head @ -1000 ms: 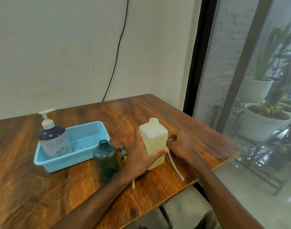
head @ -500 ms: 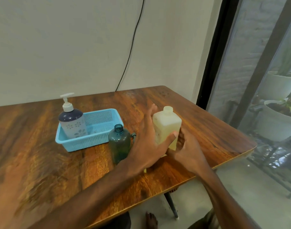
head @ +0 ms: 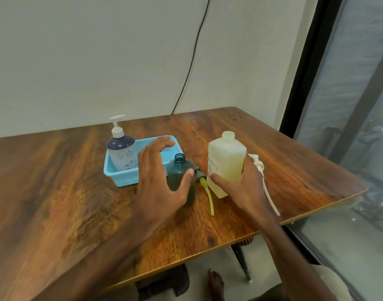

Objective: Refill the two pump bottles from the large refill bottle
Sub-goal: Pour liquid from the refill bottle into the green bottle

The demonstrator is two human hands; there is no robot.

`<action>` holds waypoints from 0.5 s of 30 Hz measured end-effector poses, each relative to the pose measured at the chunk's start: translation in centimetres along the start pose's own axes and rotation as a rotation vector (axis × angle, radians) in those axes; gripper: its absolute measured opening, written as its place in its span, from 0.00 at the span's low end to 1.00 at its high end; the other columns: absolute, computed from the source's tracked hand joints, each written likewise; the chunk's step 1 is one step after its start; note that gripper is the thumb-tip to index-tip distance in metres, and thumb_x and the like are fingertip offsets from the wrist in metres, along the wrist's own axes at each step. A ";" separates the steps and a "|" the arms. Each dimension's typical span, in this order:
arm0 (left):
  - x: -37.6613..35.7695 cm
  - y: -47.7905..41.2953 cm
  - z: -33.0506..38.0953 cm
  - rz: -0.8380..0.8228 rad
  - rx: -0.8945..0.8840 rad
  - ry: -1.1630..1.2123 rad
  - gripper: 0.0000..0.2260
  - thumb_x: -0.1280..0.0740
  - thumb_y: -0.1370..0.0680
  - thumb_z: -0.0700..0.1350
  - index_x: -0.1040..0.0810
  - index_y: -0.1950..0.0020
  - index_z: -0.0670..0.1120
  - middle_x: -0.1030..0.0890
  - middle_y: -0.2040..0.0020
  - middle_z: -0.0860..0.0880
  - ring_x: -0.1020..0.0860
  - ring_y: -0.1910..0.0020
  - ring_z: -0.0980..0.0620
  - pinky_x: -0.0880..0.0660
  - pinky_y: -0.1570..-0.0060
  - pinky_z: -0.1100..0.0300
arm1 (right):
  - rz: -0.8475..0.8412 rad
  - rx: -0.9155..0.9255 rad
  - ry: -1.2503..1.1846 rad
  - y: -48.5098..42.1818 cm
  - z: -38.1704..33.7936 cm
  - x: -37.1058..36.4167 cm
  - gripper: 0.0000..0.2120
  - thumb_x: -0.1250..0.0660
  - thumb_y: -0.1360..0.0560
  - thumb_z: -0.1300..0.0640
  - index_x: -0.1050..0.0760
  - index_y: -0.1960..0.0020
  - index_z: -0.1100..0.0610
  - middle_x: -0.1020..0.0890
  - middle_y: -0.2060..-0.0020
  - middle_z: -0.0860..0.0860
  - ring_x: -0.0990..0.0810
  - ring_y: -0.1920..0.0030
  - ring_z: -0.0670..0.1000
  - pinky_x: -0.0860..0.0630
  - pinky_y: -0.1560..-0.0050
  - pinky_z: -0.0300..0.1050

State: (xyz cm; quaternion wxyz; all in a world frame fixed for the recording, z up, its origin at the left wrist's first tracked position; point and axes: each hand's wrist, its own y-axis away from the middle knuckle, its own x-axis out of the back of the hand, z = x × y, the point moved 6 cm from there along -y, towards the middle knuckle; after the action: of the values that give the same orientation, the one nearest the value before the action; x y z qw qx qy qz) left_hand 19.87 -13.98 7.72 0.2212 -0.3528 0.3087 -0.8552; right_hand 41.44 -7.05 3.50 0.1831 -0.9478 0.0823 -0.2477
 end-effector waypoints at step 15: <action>-3.4 -2.0 -3.3 -0.398 0.165 0.038 0.40 0.35 0.34 0.77 0.30 0.28 0.58 0.23 0.32 0.58 0.25 0.36 0.58 0.25 0.41 0.68 | 0.004 0.007 0.019 -0.5 -0.5 -0.7 0.47 0.22 0.36 0.37 0.37 0.24 0.50 0.25 0.30 0.47 0.24 0.33 0.49 0.27 0.53 0.32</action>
State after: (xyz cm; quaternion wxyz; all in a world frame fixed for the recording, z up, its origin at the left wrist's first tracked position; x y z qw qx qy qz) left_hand 19.31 -9.30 5.68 0.0700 -0.3712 0.1662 -0.9109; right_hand 40.66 -6.56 3.80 0.1864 -0.9446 0.0852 -0.2565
